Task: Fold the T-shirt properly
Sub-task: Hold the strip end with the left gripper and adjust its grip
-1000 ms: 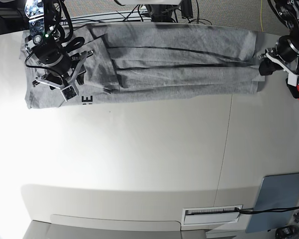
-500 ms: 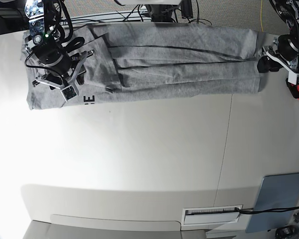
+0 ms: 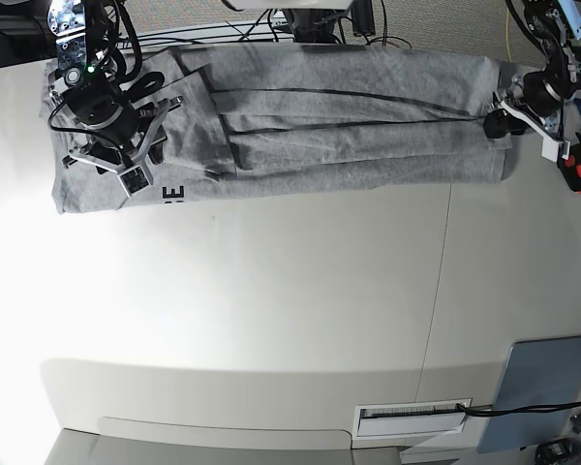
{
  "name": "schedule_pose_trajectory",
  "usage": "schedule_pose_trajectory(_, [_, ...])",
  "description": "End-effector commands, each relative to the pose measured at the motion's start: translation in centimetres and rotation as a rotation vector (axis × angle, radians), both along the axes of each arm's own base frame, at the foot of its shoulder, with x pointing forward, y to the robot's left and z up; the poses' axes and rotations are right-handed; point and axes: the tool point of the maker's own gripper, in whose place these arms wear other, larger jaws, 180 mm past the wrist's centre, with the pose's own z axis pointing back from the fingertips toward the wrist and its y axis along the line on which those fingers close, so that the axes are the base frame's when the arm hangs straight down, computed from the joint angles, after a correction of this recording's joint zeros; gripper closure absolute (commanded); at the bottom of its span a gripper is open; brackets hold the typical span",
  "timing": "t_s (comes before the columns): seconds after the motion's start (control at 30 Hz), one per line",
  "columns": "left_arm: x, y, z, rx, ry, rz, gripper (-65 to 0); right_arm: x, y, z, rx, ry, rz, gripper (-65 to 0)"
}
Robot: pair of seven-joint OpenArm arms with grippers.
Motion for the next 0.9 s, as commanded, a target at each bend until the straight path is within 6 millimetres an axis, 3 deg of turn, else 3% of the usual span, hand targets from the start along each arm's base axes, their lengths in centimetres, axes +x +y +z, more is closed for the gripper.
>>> schedule_pose_trajectory(0.0, [0.3,0.7,0.7,0.021,-0.019,-0.004,-30.5,0.6,0.0,1.0,-0.002,-0.039,0.008,-21.7])
schedule_pose_trajectory(0.13, [0.0,0.5,0.5,0.009,0.001,-0.013,-30.5,0.6,0.0,1.0,-0.002,-0.039,0.008,-21.7])
schedule_pose_trajectory(0.27, [-0.4,-1.7,1.0,-0.037,-0.023,-0.160,-30.5,0.6,0.0,1.0,-0.002,-0.040,0.008,-21.7])
schedule_pose_trajectory(0.43, [0.0,-2.1,1.4,-0.072,-0.053,-0.153,-29.5,0.6,0.0,1.0,-0.002,-0.038,0.008,-21.7])
schedule_pose_trajectory(0.7, [0.2,-2.2,1.6,-0.080,-0.068,-0.146,0.0,0.5,0.0,1.0,-0.003,-0.037,0.007,-21.7])
schedule_pose_trajectory(0.87, [0.7,-2.1,2.0,-0.078,-0.101,-0.132,0.0,0.5,0.0,1.0,-0.003,-0.038,0.007,-21.7])
